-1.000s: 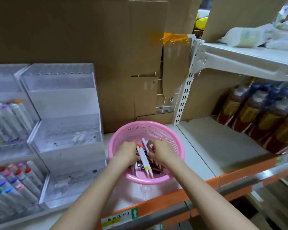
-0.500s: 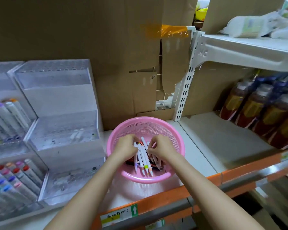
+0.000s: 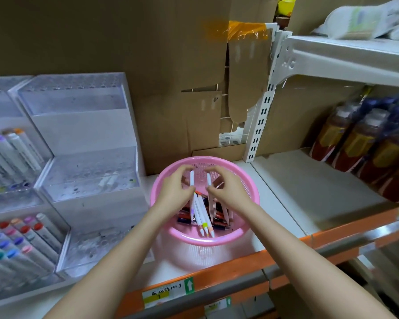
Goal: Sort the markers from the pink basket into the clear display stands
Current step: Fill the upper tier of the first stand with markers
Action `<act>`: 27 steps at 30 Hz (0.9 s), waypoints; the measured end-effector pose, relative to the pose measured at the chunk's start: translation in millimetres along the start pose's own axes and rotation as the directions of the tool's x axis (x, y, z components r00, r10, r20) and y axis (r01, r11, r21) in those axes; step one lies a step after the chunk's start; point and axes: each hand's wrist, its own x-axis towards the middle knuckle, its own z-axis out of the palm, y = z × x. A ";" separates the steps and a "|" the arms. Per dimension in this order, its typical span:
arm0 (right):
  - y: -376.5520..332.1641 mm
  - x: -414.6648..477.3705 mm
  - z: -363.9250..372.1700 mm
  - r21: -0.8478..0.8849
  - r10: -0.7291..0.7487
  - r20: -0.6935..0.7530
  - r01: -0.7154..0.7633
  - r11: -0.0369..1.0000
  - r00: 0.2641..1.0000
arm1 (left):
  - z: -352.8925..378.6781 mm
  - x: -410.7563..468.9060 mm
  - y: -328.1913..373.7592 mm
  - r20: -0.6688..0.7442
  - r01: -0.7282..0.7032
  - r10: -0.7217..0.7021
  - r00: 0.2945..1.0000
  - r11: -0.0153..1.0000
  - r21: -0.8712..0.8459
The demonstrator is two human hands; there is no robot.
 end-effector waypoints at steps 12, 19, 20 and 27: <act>-70.8 -6.1 -14.6 0.215 -0.237 -0.183 0.274 0.937 0.954 | -46.1 -27.8 61.1 -0.244 -0.402 0.387 0.889 0.915 -0.014; -143.2 -2.9 -1.0 0.227 -0.397 -0.215 0.441 0.869 0.892 | -122.6 -46.4 66.2 -0.380 -0.392 0.380 0.844 0.919 0.047; -153.9 -2.0 4.6 0.226 -0.413 -0.215 0.457 0.860 0.885 | -134.2 -50.5 62.5 -0.399 -0.384 0.374 0.837 0.922 0.057; -229.2 8.5 59.7 0.277 -0.494 -0.187 0.529 0.802 0.849 | -221.1 -80.7 29.1 -0.532 -0.360 0.374 0.759 0.923 0.136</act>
